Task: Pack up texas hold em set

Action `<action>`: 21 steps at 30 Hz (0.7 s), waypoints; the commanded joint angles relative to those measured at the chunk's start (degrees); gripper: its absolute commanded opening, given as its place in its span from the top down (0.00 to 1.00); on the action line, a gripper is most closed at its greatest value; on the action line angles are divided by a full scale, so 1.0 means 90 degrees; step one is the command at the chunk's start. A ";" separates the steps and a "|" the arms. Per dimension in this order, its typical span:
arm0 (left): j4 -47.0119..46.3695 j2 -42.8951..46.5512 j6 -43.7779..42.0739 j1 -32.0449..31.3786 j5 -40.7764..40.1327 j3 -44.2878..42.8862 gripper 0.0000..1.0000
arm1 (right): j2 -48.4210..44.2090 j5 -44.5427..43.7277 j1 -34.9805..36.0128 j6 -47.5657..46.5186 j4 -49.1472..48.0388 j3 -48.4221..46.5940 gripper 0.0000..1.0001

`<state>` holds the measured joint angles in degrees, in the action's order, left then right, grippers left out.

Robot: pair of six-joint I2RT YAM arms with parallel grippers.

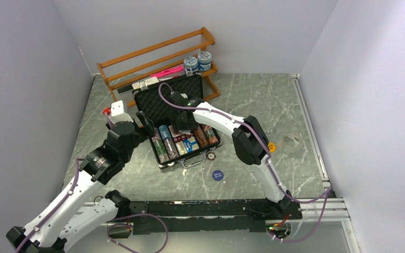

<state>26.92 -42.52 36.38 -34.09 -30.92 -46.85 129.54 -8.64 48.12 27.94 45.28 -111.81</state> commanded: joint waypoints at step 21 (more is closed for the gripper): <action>0.0003 0.0112 0.0212 0.0001 0.0017 0.0274 0.12 | 0.0191 0.0045 0.0071 -0.0280 -0.0024 -0.0768 0.24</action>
<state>27.66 -41.41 37.34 -34.09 -30.94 -44.25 132.84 -7.40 48.58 26.35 45.01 -116.11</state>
